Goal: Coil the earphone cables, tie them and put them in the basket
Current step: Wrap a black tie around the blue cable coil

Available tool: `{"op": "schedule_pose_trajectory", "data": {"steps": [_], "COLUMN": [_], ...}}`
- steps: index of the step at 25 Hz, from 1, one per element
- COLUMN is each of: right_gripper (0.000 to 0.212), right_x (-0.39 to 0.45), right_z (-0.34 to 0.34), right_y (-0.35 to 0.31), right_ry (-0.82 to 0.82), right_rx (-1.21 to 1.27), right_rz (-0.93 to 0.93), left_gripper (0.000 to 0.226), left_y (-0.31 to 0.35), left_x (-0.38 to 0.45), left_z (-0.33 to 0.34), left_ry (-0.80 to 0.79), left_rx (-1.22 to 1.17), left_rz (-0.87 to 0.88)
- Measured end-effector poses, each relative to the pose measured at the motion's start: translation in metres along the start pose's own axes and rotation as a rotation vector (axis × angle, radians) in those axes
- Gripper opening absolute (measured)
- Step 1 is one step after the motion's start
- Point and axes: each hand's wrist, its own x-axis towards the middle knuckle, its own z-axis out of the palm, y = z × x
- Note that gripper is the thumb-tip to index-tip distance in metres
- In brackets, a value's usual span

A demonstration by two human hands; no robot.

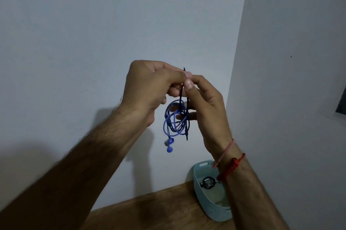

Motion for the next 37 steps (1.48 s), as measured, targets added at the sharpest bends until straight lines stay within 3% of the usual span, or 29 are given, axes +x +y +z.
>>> {"op": "schedule_pose_trajectory", "data": {"steps": [5, 8, 19, 28, 34, 37], "right_gripper": [0.022, 0.021, 0.023, 0.023, 0.02, 0.019], "right_x": [0.003, 0.004, -0.01, -0.01, -0.008, -0.003], "right_z": [-0.002, -0.006, -0.01, -0.009, -0.01, -0.008], "right_y": [0.003, 0.0, 0.017, 0.019, 0.013, 0.014], "right_ry": [0.094, 0.079, -0.036, -0.007, -0.048, 0.033], "right_rx": [0.031, 0.043, 0.091, 0.194, 0.266, 0.285], "right_rz": [-0.05, -0.009, 0.048, 0.062, 0.244, 0.238], "left_gripper": [0.009, 0.018, 0.015, 0.016, 0.016, 0.019], "left_y": [0.004, 0.009, 0.047, 0.065, 0.061, 0.048], "left_x": [0.002, 0.006, 0.028, 0.043, 0.048, 0.052], "left_z": [0.003, 0.004, 0.003, 0.004, 0.008, 0.008], "left_ry": [-0.031, -0.033, 0.087, 0.095, 0.112, 0.141], "left_rx": [-0.045, 0.003, -0.055, -0.037, -0.033, -0.039], "left_rz": [-0.032, 0.007, 0.175, 0.301, 0.364, 0.292]}}
